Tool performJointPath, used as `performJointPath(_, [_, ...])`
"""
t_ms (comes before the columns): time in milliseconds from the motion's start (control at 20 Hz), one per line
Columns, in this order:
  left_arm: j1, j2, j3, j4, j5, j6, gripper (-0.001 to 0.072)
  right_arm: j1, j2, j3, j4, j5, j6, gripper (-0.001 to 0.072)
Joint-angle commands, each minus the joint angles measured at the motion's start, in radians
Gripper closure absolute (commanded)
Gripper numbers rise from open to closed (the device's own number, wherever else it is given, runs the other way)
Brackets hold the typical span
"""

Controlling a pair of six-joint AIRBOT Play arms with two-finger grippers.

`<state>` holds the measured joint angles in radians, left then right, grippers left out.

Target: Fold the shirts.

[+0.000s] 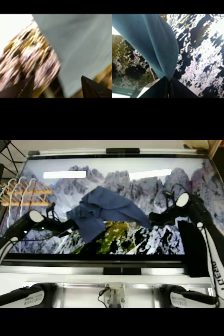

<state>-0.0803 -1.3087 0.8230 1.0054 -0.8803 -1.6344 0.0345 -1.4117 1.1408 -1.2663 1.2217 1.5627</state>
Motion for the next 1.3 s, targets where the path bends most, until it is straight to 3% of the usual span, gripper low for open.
performJointPath(0, [-0.037, -0.036, -0.098, -0.214, 0.324, -0.002, -0.0013, 0.001, 0.001, 0.000, -0.001, 0.002, -0.005, 0.0640])
performJointPath(150, [-0.103, -0.093, -0.080, -0.308, 0.457, -0.002, -0.0012, 0.001, 0.001, 0.000, 0.001, -0.013, -0.004, 0.0640])
performJointPath(200, [-0.115, -0.099, -0.064, -0.308, 0.472, -0.001, 0.0030, 0.001, 0.001, 0.000, 0.001, -0.013, -0.004, 0.0640])
performJointPath(250, [-0.114, -0.096, -0.047, -0.308, 0.464, -0.001, 0.0310, 0.000, 0.001, 0.000, -0.001, -0.016, -0.005, 0.0640])
performJointPath(300, [-0.105, -0.088, -0.013, -0.307, 0.426, 0.011, 0.0658, 0.000, 0.005, 0.003, -0.001, -0.020, -0.005, 0.0641])
performJointPath(350, [-0.089, -0.072, 0.037, -0.307, 0.359, 0.076, 0.0672, 0.000, 0.013, 0.011, -0.001, -0.026, -0.005, 0.0645])
performJointPath(450, [-0.043, -0.006, 0.199, -0.307, 0.144, 0.291, 0.0674, 0.000, 0.056, 0.056, 0.000, -0.029, -0.024, 0.0645])
performJointPath(550, [0.016, 0.104, 0.428, -0.306, -0.089, 0.508, 0.0673, 0.000, 0.129, 0.168, -0.018, -0.013, -0.108, 0.0645])
performJointPath(600, [0.051, 0.168, 0.575, -0.301, -0.169, 0.550, 0.0673, 0.000, 0.179, 0.243, -0.040, -0.014, -0.123, 0.0645])
performJointPath(700, [0.121, 0.292, 0.871, -0.287, -0.153, 0.549, 0.0674, 0.000, 0.295, 0.402, -0.095, -0.035, -0.129, 0.0645])
performJointPath(800, [0.188, 0.405, 1.114, -0.269, 0.025, 0.544, 0.0673, 0.000, 0.430, 0.533, -0.142, -0.105, -0.126, 0.0645])
performJointPath(950, [0.272, 0.568, 1.249, -0.268, 0.323, 0.422, 0.0673, 0.000, 0.646, 0.585, -0.146, -0.267, -0.102, 0.0645])
performJointPath(1100, [0.314, 0.681, 1.222, -0.236, 0.293, 0.371, 0.0674, 0.000, 0.800, 0.586, -0.170, -0.285, -0.089, 0.0645])
performJointPath(1250, [0.319, 0.697, 1.212, -0.099, 0.191, 0.339, 0.0673, 0.000, 0.867, 0.586, -0.248, -0.180, -0.079, 0.0645])
